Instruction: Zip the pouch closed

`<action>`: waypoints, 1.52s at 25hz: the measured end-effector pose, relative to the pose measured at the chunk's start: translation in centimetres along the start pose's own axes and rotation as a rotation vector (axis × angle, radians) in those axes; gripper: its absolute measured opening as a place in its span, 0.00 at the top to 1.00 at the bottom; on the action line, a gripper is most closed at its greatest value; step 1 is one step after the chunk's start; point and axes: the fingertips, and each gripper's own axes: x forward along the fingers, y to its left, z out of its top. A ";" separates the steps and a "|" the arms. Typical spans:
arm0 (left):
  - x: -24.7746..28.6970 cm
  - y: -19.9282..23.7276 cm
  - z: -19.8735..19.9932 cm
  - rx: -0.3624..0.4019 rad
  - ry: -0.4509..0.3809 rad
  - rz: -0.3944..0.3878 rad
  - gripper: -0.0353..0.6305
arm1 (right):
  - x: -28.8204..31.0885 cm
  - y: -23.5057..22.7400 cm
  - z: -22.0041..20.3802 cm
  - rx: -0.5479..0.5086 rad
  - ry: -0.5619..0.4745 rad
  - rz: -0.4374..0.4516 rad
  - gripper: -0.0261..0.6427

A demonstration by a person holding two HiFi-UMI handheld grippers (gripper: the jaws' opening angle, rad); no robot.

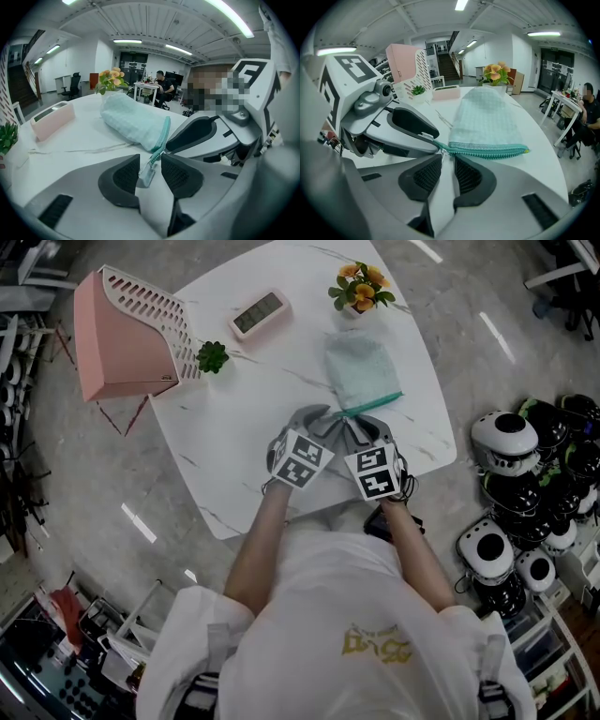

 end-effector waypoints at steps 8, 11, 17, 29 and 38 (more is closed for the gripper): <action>0.1 -0.3 -0.3 0.080 0.022 -0.009 0.84 | 0.2 0.4 0.2 -0.073 0.000 -0.003 0.91; 0.2 -0.4 -0.3 0.092 0.022 -0.014 0.86 | 0.3 0.7 0.2 -0.091 0.002 -0.009 0.93; 0.2 -0.3 -0.2 0.056 0.005 -0.032 0.82 | 0.4 0.8 0.1 -0.108 0.011 -0.006 0.93; 0.1 -0.6 -0.3 0.048 0.027 -0.051 0.89 | 0.3 0.7 0.1 -0.119 0.026 -0.002 0.94; 0.0 -0.5 -0.2 0.040 0.024 -0.051 0.89 | 0.0 0.5 0.2 -0.125 0.025 0.001 0.94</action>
